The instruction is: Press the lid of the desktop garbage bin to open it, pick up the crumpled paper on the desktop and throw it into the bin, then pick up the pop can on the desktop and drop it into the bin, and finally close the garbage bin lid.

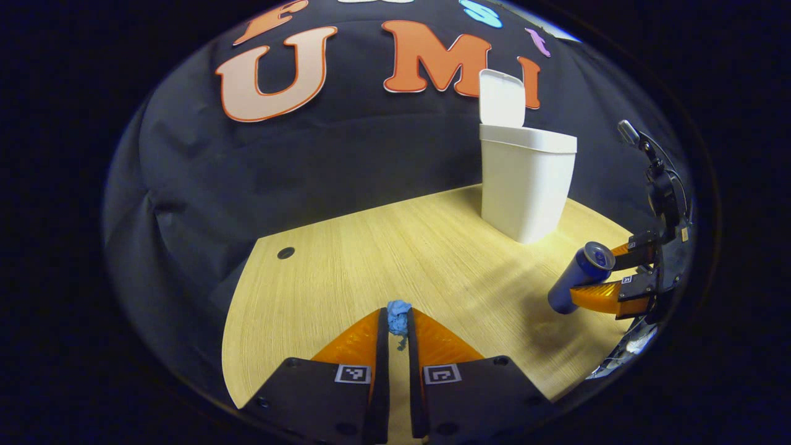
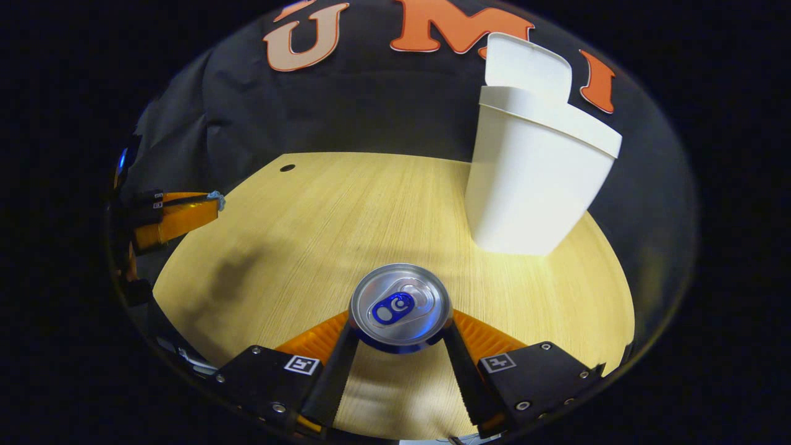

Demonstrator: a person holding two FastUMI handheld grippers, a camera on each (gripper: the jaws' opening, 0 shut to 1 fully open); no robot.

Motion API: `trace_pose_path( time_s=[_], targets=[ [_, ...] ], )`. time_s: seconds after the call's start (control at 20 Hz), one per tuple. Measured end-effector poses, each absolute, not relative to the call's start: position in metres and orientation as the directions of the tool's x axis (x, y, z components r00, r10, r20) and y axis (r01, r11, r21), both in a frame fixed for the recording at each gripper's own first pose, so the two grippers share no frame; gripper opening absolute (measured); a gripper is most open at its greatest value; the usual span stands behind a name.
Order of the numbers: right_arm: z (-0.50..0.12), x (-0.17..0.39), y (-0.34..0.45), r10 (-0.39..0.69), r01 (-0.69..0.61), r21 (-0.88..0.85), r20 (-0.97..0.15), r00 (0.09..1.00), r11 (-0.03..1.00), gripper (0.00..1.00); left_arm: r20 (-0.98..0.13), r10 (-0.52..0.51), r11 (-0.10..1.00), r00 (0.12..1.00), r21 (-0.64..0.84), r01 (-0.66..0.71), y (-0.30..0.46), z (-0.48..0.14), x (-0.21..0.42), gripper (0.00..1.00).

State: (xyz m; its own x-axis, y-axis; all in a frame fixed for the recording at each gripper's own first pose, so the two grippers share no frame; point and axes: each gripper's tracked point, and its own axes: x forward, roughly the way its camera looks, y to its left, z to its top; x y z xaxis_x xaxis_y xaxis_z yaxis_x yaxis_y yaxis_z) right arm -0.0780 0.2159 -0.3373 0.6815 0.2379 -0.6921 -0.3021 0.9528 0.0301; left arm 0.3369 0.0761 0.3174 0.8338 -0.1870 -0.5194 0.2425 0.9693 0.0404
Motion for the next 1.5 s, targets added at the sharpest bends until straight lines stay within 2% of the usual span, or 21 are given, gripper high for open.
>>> trace_pose_path(
  time_s=[0.3, 0.35, 0.4, 0.65, 0.85, 0.9, 0.95, 1.5],
  targets=[
    [-0.32, -0.075, 0.215, 0.216, -0.305, -0.01, -0.684, 0.697, 0.952, 0.8, -0.433, -0.206, 0.972, 0.877, 0.016, 0.236, 0.082, 0.359, 0.362, 0.17],
    [-0.315, -0.075, 0.215, 0.215, -0.303, -0.012, -0.678, 0.703, 0.953, 0.75, -0.42, -0.208, 0.973, 0.884, 0.006, 0.231, 0.08, 0.366, 0.364, 0.17],
    [-0.313, -0.076, 0.214, 0.213, -0.297, -0.01, -0.673, 0.708, 0.955, 0.8, -0.406, -0.205, 0.975, 0.891, -0.004, 0.223, 0.078, 0.375, 0.368, 0.15],
    [-0.313, -0.073, 0.204, 0.202, -0.272, -0.001, -0.667, 0.717, 0.962, 0.8, -0.321, -0.192, 0.981, 0.928, -0.044, 0.187, 0.061, 0.424, 0.386, 0.17],
    [-0.31, -0.069, 0.192, 0.188, -0.256, -0.007, -0.658, 0.729, 0.967, 0.8, -0.254, -0.169, 0.983, 0.952, 0.02, 0.18, 0.031, 0.448, 0.399, 0.17],
    [-0.31, -0.069, 0.189, 0.18, -0.248, -0.012, -0.655, 0.734, 0.969, 0.75, -0.239, -0.172, 0.982, 0.955, 0.03, 0.185, 0.02, 0.452, 0.401, 0.17],
    [-0.309, -0.068, 0.187, 0.176, -0.242, -0.012, -0.652, 0.737, 0.97, 0.8, -0.227, -0.183, 0.98, 0.957, 0.031, 0.194, 0.007, 0.454, 0.403, 0.17],
    [-0.304, -0.072, 0.144, 0.172, -0.218, 0.01, -0.65, 0.741, 0.976, 0.79, -0.11, -0.239, 0.97, 0.965, 0.018, 0.243, -0.103, 0.481, 0.434, 0.17]
  ],
)
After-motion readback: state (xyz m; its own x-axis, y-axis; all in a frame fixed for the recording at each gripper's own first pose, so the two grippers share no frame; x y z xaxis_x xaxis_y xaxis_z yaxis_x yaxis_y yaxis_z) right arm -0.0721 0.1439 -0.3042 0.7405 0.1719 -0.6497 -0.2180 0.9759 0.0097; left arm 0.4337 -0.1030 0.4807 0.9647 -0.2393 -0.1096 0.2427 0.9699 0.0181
